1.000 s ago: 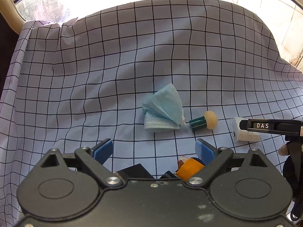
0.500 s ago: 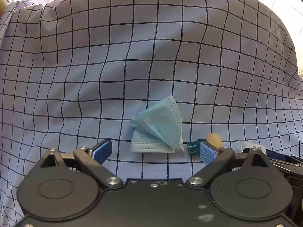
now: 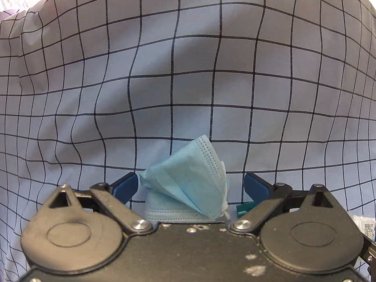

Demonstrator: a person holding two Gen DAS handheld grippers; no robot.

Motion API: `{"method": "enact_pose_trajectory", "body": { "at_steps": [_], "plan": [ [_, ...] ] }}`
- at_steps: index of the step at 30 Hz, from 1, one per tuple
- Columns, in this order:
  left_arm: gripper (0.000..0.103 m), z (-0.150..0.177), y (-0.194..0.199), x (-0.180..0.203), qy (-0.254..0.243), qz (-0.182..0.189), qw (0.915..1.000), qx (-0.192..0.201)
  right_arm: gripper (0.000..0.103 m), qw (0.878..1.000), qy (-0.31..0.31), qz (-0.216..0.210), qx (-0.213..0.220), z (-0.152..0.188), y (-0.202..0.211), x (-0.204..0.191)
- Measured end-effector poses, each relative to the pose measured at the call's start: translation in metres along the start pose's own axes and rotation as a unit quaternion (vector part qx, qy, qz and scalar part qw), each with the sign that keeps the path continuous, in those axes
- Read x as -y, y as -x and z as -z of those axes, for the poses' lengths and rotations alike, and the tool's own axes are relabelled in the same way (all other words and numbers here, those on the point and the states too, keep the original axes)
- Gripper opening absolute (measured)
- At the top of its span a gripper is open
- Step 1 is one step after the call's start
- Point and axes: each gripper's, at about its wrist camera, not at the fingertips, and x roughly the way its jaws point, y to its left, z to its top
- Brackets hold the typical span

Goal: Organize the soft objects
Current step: 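Grasp the blue face mask with the left tool while the right tool grasps the white packet, then lift the mask and packet and carry both over the gold tray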

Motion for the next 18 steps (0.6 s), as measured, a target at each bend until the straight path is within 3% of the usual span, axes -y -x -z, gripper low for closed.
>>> {"method": "enact_pose_trajectory", "body": {
  "at_steps": [3, 4, 7, 10, 18],
  "plan": [
    [0.093, 0.0, -0.011, 0.01, -0.024, -0.014, 0.9996, -0.009, 0.055, 1.0, -0.007, -0.004, -0.001, 0.003, 0.002, 0.004],
    [0.083, 0.0, -0.015, 0.011, -0.03, -0.013, 0.9994, -0.014, 0.055, 1.0, -0.009, -0.005, -0.001, 0.004, 0.003, 0.005],
    [0.065, 0.0, -0.018, 0.012, -0.029, 0.004, 0.9993, -0.022, 0.055, 1.0, -0.011, -0.005, 0.0, 0.007, 0.006, 0.007],
    [0.051, 0.003, -0.008, 0.01, -0.024, 0.017, 0.9994, -0.019, 0.055, 1.0, -0.013, -0.007, 0.01, 0.01, 0.015, 0.007],
    [0.047, 0.022, 0.071, -0.001, -0.03, 0.027, 0.9984, 0.039, 0.055, 0.998, -0.021, -0.015, 0.053, 0.024, 0.059, 0.005]
  ]
}}
